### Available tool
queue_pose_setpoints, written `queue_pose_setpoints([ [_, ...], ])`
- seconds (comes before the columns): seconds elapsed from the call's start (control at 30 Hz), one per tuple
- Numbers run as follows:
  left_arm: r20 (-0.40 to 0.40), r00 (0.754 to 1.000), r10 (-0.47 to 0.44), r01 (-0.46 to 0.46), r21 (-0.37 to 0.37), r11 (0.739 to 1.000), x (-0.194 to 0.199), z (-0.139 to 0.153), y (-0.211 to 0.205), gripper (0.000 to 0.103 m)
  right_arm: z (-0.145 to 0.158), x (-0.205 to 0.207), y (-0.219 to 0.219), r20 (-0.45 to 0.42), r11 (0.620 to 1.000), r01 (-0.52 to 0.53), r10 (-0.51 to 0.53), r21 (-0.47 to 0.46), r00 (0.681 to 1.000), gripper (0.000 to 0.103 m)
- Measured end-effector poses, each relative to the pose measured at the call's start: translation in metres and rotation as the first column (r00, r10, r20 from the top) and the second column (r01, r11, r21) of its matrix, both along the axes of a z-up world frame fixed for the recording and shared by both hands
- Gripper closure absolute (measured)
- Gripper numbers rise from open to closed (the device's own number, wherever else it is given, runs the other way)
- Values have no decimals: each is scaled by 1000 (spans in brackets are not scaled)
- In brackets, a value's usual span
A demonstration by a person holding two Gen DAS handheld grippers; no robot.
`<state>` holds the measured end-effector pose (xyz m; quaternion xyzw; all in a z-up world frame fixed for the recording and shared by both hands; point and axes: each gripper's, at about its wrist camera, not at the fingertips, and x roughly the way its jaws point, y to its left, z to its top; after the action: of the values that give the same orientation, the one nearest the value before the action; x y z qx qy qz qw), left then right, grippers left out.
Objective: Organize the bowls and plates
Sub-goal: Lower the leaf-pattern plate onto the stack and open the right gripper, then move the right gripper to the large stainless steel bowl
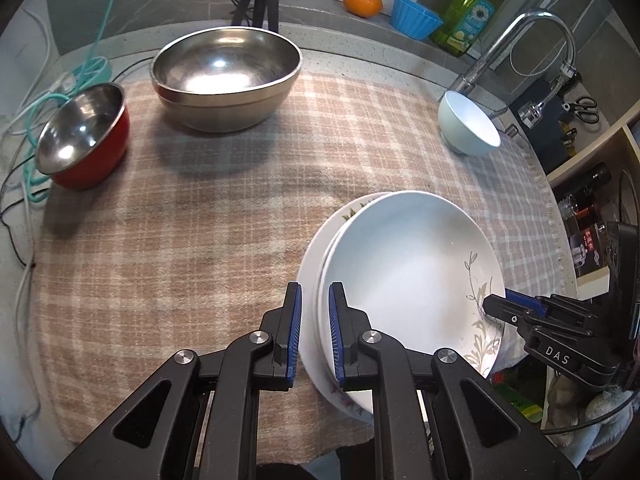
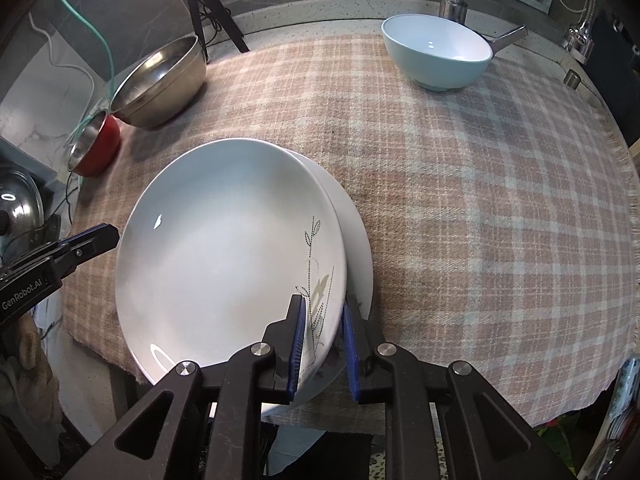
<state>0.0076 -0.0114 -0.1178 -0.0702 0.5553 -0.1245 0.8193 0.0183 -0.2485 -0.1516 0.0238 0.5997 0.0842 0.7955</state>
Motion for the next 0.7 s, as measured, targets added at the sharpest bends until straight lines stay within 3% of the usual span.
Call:
queue_pose_setpoints([
  [0.4, 32, 993, 116, -115, -21, 993, -2, 15, 40, 90, 41, 0, -12, 153, 993, 57, -73, 106, 986, 85],
  [0.53, 52, 987, 150, -149, -29, 988, 0, 21, 52, 90, 52, -1, -10, 201, 985, 34, -68, 171, 977, 82],
  [0.7, 88, 981, 175, -173, -36, 984, 1, 31, 62, 90, 63, 2, 5, 257, 985, -32, -14, 172, 966, 80],
])
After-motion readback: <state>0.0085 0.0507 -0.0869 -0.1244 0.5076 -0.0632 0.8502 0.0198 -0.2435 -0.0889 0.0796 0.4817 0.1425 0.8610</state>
